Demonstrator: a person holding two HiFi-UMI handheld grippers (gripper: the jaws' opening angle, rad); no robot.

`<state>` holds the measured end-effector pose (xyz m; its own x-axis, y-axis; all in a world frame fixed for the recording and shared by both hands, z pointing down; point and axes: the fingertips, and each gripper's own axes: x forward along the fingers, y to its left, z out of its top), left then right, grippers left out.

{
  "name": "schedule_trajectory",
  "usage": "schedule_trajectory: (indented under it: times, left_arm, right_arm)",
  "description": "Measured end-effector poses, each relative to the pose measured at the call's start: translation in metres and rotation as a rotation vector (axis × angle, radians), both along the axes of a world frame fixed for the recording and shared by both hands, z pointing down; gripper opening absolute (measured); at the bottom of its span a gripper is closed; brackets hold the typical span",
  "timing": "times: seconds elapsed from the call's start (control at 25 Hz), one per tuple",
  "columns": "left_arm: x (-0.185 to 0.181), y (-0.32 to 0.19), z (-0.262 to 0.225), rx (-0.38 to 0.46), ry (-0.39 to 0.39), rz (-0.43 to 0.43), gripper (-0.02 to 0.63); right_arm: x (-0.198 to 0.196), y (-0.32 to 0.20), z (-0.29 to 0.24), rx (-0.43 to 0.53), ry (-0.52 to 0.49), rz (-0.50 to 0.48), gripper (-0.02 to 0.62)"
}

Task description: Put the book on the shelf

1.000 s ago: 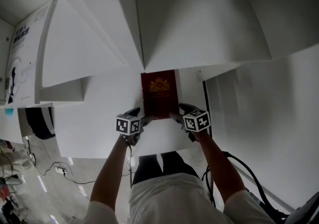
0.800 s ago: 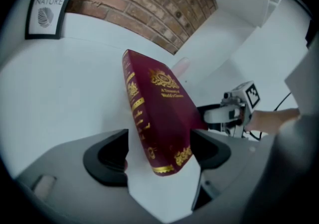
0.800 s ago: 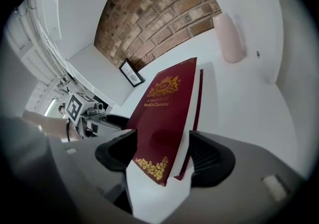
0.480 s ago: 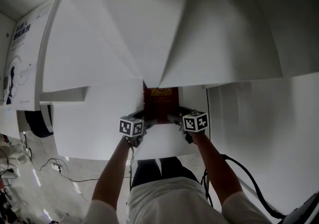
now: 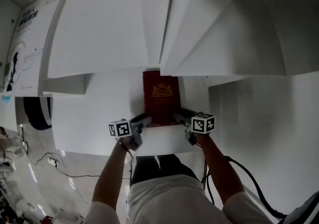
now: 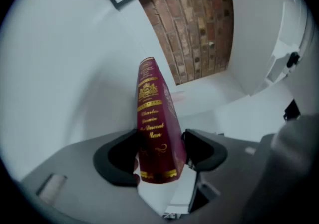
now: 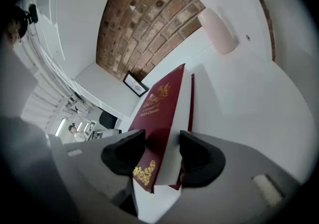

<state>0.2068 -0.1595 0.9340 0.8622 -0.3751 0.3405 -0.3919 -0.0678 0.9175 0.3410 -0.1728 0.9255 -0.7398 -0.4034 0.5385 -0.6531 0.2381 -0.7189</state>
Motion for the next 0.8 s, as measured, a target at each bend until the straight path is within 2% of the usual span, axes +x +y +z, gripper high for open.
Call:
schedule_trajectory:
  times: [0.2,0.28,0.36,0.44,0.64,0.8]
  left_arm:
    - [-0.019,0.024,0.002,-0.076,0.111,-0.139,0.266]
    - [-0.023,0.035,0.001,-0.077,0.083,-0.144,0.235]
    - [-0.023,0.043,-0.005,-0.061,0.049,-0.127,0.242]
    - [-0.026,0.048,-0.015,-0.05,0.067,-0.131,0.249]
    - [-0.036,0.053,-0.043,-0.019,0.156,-0.177,0.25]
    - [-0.044,0.051,-0.056,-0.056,0.322,-0.292,0.249]
  right_arm:
    - [-0.008,0.013,-0.005,-0.016,-0.045,0.004,0.198]
    - [-0.011,0.02,-0.008,-0.02,-0.043,-0.003,0.19]
    - [-0.014,0.025,-0.014,-0.017,-0.047,-0.001,0.184]
    - [-0.015,0.027,-0.023,-0.012,-0.073,0.017,0.179]
    - [-0.017,0.033,-0.04,-0.023,-0.149,0.043,0.179]
    - [-0.016,0.041,-0.036,-0.073,-0.221,0.073,0.179]
